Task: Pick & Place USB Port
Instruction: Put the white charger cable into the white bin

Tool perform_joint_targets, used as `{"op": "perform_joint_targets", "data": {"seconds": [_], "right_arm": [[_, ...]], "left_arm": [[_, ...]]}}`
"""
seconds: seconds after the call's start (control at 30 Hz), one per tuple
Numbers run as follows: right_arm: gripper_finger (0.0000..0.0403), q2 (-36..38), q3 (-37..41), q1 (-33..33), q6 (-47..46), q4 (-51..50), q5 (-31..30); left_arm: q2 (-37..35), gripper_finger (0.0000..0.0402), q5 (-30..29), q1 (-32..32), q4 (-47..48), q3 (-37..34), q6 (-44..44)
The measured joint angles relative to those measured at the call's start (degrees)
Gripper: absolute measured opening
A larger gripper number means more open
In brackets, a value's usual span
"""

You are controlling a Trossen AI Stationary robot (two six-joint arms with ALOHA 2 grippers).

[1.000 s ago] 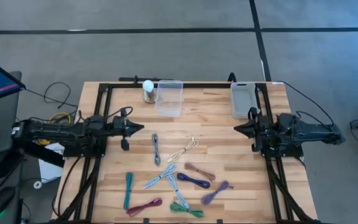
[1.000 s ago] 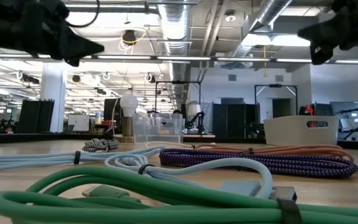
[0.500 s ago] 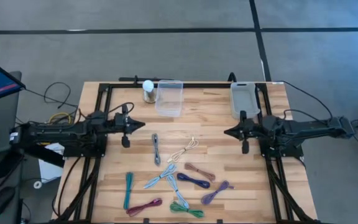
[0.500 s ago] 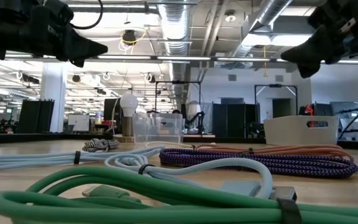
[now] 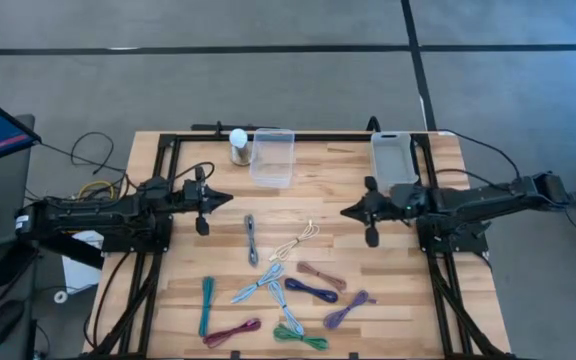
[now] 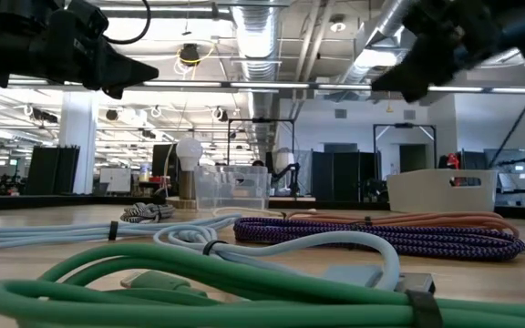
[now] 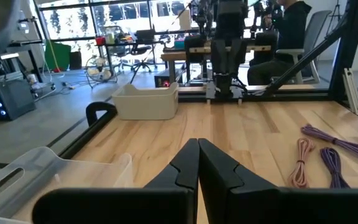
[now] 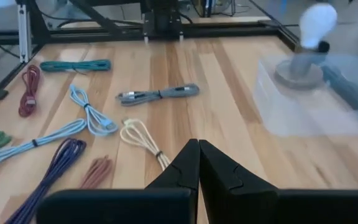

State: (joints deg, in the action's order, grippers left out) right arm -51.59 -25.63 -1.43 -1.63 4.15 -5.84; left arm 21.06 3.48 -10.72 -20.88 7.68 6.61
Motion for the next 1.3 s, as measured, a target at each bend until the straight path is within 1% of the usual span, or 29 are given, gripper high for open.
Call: {"op": "perform_joint_targets", "data": {"seconds": [0.07,0.27,0.37,0.43,0.53,0.63,0.77,0.93,1.13,1.3], "right_arm": [[0.0000,-3.9,-3.4,0.0,1.5,-0.5,0.8],[0.0000,-15.0,-10.2,0.0,5.4,-1.7,4.4],[0.0000,-20.9,-12.9,0.0,7.7,-2.6,4.6],[0.0000,-24.2,-14.7,0.0,8.0,-3.0,4.7],[0.0007,-28.0,-17.9,0.2,9.1,-5.9,6.9],[0.0031,-31.1,-21.6,0.4,11.8,-11.0,9.0],[0.0080,-34.6,-26.4,0.3,14.9,-17.1,9.2],[0.0128,-38.8,-30.2,0.3,17.1,-19.2,9.3],[0.0166,-44.7,-31.5,0.3,19.4,-19.7,9.1],[0.0180,-49.3,-31.5,0.4,19.8,-18.8,8.8]], "left_arm": [[0.0,0.0008,0.0,0.0,0.0,0.0,0.0],[0.0,0.0008,0.0,0.0,0.0,0.0,0.0],[0.0,0.0008,0.0,0.0,0.0,0.0,0.0],[0.0,0.0008,0.0,0.0,0.0,0.0,0.0],[0.0,0.0008,0.0,0.0,0.0,0.0,0.0],[0.0,0.0008,0.0,0.0,0.0,0.0,0.0],[0.0,0.0008,0.0,0.0,0.1,0.0,0.0],[0.0,0.0007,0.0,0.0,0.1,0.0,-0.7],[0.0,0.0009,0.0,0.1,0.1,0.0,-0.9],[0.0,0.0008,0.0,0.0,0.1,0.0,-0.9]]}}
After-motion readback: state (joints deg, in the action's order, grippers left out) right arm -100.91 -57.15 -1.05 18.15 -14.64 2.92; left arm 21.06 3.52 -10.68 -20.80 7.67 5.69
